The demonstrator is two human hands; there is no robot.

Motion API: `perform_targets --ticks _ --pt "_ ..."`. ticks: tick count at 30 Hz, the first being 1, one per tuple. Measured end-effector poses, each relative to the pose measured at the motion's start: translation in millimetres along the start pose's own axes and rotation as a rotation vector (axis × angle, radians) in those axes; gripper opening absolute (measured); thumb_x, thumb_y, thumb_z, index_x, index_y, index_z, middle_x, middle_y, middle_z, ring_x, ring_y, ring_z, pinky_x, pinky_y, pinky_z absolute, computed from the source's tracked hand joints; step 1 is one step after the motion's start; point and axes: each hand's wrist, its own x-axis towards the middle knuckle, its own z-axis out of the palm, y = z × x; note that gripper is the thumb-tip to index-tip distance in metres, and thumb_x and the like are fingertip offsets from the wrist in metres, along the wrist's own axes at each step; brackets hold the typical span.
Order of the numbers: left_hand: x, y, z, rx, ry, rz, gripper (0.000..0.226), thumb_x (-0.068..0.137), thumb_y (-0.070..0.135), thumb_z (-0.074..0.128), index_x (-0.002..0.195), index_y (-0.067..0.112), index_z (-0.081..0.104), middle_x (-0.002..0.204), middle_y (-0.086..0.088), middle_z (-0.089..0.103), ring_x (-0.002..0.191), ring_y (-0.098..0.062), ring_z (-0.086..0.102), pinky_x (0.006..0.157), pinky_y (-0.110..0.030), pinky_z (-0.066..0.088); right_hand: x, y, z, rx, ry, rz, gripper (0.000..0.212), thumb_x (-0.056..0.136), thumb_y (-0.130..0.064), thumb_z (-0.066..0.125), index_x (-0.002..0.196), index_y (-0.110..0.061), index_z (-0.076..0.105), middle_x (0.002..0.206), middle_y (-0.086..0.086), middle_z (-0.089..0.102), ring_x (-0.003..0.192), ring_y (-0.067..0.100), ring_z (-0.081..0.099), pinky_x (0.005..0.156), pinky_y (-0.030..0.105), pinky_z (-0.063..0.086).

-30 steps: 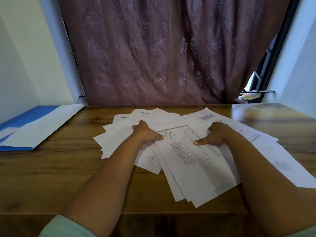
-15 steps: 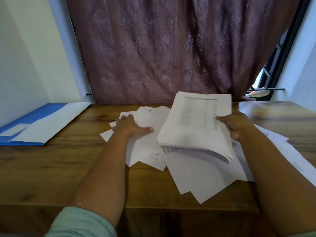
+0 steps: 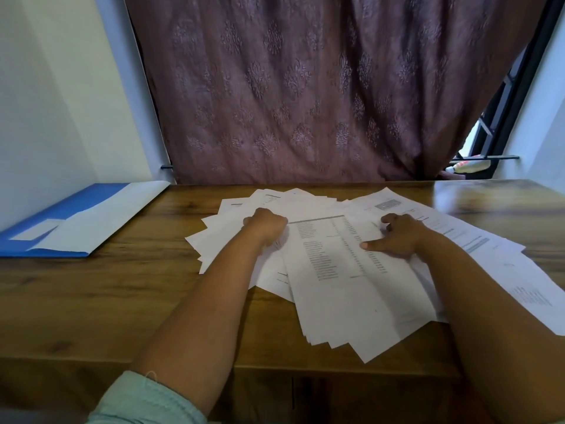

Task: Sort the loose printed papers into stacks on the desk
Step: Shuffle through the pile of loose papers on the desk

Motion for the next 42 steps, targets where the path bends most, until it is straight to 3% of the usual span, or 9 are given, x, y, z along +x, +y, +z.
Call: perform_targets --ticks 3,5,11,13,17,20,33,37,42 --pt "-4 7 5 -0.34 -0.044 -0.082 0.071 0.093 0.025 0.066 0.15 0.015 0.024 0.143 -0.01 0.04 0.079 -0.02 0.047 0.072 -0.03 0.055 -1 -8 2 -0.005 0.025 -0.008 0.106 0.071 -0.077 0.06 0.152 -0.018 0.024 0.159 0.008 0.026 0.145 0.032 0.024 0.118 0.047 0.02" --pt "-4 8 7 -0.422 -0.08 -0.09 0.084 0.088 0.022 0.072 0.153 0.014 0.019 0.142 -0.011 0.042 0.089 -0.021 0.053 0.07 -0.028 0.057 -3 -13 1 -0.01 0.043 -0.009 0.104 0.074 -0.072 0.063 0.152 -0.016 0.023 0.158 0.008 0.027 0.145 0.031 0.025 0.117 0.045 0.022" --pt "-8 3 9 -0.5 -0.252 -0.098 0.059 0.081 0.017 0.08 0.131 0.008 0.05 0.113 -0.01 0.065 0.089 -0.024 0.066 0.06 -0.031 0.057 0 -11 2 0.115 0.045 0.007 0.11 0.065 -0.068 0.075 0.151 -0.016 0.029 0.157 0.005 0.031 0.142 0.027 0.032 0.114 0.042 0.028" --pt "-8 2 13 -0.321 -0.224 -0.055 0.063 0.079 0.032 0.081 0.128 0.009 0.049 0.114 -0.008 0.064 0.095 -0.026 0.065 0.079 -0.039 0.058 1 -11 3 0.132 0.037 0.006 0.113 0.063 -0.068 0.076 0.151 -0.015 0.029 0.157 0.006 0.032 0.142 0.028 0.032 0.115 0.043 0.027" --pt "-6 -5 17 0.585 0.075 0.122 0.084 0.074 0.068 0.07 0.135 0.017 0.045 0.147 -0.01 0.04 0.135 -0.03 0.035 0.105 -0.042 0.037 2 -13 6 -0.073 0.05 0.015 0.112 0.065 -0.082 0.06 0.15 -0.015 0.03 0.156 0.008 0.031 0.143 0.031 0.026 0.117 0.049 0.016" --pt "-3 -5 15 0.672 0.033 0.149 0.087 0.072 0.071 0.069 0.134 0.016 0.044 0.145 -0.008 0.044 0.134 -0.028 0.036 0.103 -0.038 0.037 -3 -16 4 -0.087 0.07 0.036 0.114 0.065 -0.082 0.061 0.149 -0.011 0.029 0.155 0.011 0.032 0.143 0.032 0.026 0.117 0.049 0.018" --pt "-3 -4 8 0.383 -0.029 0.12 0.086 0.068 0.047 0.087 0.134 0.013 0.043 0.138 -0.009 0.049 0.123 -0.026 0.05 0.095 -0.033 0.051 -17 -23 -3 0.12 0.072 0.035 0.106 0.066 -0.062 0.077 0.149 -0.014 0.03 0.157 0.007 0.031 0.142 0.027 0.031 0.113 0.041 0.03" --pt "-12 -1 10 0.062 -0.206 0.057 0.07 0.071 0.019 0.087 0.126 0.015 0.044 0.121 -0.006 0.053 0.101 -0.023 0.054 0.063 -0.029 0.049 -16 -23 -2 0.201 0.07 0.049 0.106 0.063 -0.06 0.081 0.147 -0.015 0.034 0.154 0.007 0.035 0.139 0.028 0.034 0.112 0.042 0.033" --pt "-15 1 9 -0.29 -0.314 0.116 0.057 0.074 0.002 0.082 0.124 0.01 0.056 0.115 -0.008 0.067 0.091 -0.024 0.067 0.063 -0.034 0.057 -10 -18 3 0.413 0.1 0.008 0.111 0.057 -0.063 0.083 0.146 -0.016 0.035 0.15 0.008 0.04 0.136 0.029 0.038 0.111 0.046 0.035"
